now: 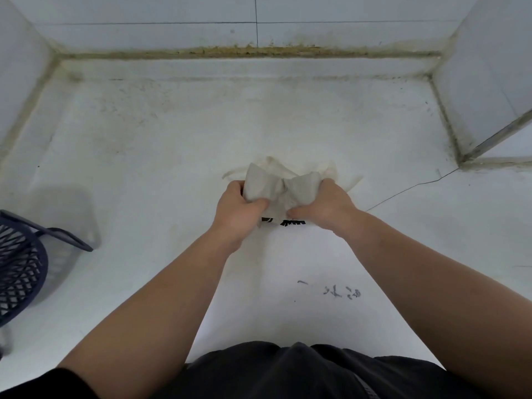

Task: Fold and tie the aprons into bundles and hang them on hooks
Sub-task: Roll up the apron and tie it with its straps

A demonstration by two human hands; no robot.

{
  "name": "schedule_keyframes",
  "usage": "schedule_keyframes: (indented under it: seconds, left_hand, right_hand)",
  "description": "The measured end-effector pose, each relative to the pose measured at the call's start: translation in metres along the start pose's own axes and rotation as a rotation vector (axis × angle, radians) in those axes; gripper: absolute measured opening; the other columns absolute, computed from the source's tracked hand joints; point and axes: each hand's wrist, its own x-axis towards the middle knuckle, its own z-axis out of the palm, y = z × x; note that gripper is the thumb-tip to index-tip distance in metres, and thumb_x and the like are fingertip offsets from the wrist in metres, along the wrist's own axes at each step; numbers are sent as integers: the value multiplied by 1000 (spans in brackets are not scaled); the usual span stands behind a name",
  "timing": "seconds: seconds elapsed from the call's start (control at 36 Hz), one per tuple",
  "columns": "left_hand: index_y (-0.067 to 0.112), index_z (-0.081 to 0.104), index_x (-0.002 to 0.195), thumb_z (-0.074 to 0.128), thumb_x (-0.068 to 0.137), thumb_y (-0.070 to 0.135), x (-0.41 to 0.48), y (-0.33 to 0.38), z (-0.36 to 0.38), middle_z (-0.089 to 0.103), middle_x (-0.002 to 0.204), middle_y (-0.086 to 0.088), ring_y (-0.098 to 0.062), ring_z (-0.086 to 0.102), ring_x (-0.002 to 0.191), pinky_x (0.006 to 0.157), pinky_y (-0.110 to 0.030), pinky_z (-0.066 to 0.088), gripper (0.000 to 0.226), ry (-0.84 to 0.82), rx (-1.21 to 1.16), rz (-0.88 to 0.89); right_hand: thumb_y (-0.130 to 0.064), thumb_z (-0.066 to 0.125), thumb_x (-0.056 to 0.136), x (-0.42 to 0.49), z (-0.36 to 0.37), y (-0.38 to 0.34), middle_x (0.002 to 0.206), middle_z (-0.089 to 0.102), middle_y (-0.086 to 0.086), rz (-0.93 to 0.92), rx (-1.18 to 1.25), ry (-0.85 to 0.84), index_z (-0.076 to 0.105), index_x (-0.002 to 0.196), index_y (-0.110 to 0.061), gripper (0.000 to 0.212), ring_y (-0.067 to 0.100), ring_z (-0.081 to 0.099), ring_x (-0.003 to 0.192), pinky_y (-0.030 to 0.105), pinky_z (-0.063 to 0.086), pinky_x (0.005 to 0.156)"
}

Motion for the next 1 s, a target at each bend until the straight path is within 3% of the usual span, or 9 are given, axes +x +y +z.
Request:
schedule_keyframes:
  seconds: [0.19, 0.31, 0.42, 0.5, 0.64, 0.78, 0.83, 0.92, 1.0]
  left_hand:
    - [18, 47, 112, 64, 85, 12, -2, 1, 9, 56, 98, 10, -5, 55, 82, 64, -24, 48, 33, -12, 62, 59]
    - [17, 45, 109, 65, 83, 14, -1, 3, 10, 55, 99, 7, -13, 56, 87, 72, -30, 49, 33, 9, 237, 160]
    - [12, 50, 114, 72, 77, 18, -1, 4, 16, 57, 112, -2, -22, 57, 96, 65, -24, 37, 44, 33, 390, 280]
    - [11, 50, 117, 74, 75, 19, -4, 5, 19, 55, 114, -4, -22, 54, 96, 64, -22, 31, 48, 41, 462, 335]
    - [10, 48, 126, 68, 79, 14, -10, 14, 23, 50, 119, -7, -23, 52, 101, 72, -26, 36, 52, -10, 560, 447]
    - [7, 45, 128, 62, 84, 9, -10, 16, 21, 48, 120, -11, -27, 51, 101, 71, -30, 38, 48, -15, 689, 500]
    - [8, 46, 130, 63, 84, 12, -10, 14, 18, 49, 119, -9, -28, 51, 101, 72, -30, 38, 49, -16, 699, 504]
    - [17, 48, 132, 69, 85, 29, -15, 13, 15, 49, 112, 1, -16, 52, 102, 80, -24, 40, 53, -79, 543, 509]
    - [18, 52, 132, 53, 96, 35, -20, 14, 15, 54, 112, 0, -15, 57, 104, 89, -24, 45, 40, -96, 420, 531]
  right_hand:
    - [-34, 86, 62, -2, 11, 3, 115, 55, 10, -61, -159, 153, 38, 119, -7, 80, 31, 58, 105, 37, 50, 82]
    - [-34, 82, 66, -2, 6, 3, 99, 59, 3, -48, 43, 25, 44, 113, -8, 66, 21, 60, 88, 33, 51, 66]
    - [-23, 66, 81, -4, -4, -8, 67, 51, -1, -136, 191, -63, 53, 78, -11, 18, 12, 50, 60, 16, 36, 43]
    - [-17, 60, 86, -5, -10, -14, 61, 45, 3, -174, 195, -78, 48, 65, -9, 25, 16, 45, 56, 18, 36, 44]
    - [-19, 60, 89, -6, -9, -7, 76, 55, 12, -182, 272, -56, 62, 88, 8, 28, 22, 52, 70, 31, 41, 62]
    - [-17, 63, 89, -9, -9, -5, 59, 44, 1, -181, 298, -59, 48, 61, -11, 32, 13, 43, 52, 14, 33, 43]
    - [-13, 63, 87, -8, -15, -7, 59, 41, 2, -168, 264, -80, 44, 60, -12, 33, 14, 40, 52, 16, 32, 43]
    - [-8, 59, 84, -6, -27, -10, 65, 43, 6, -178, 108, -82, 50, 70, -8, 17, 17, 39, 57, 23, 31, 50]
    - [-16, 60, 86, -5, -35, -13, 59, 40, 0, -225, -71, 10, 44, 62, -12, 30, 13, 37, 50, 19, 27, 43]
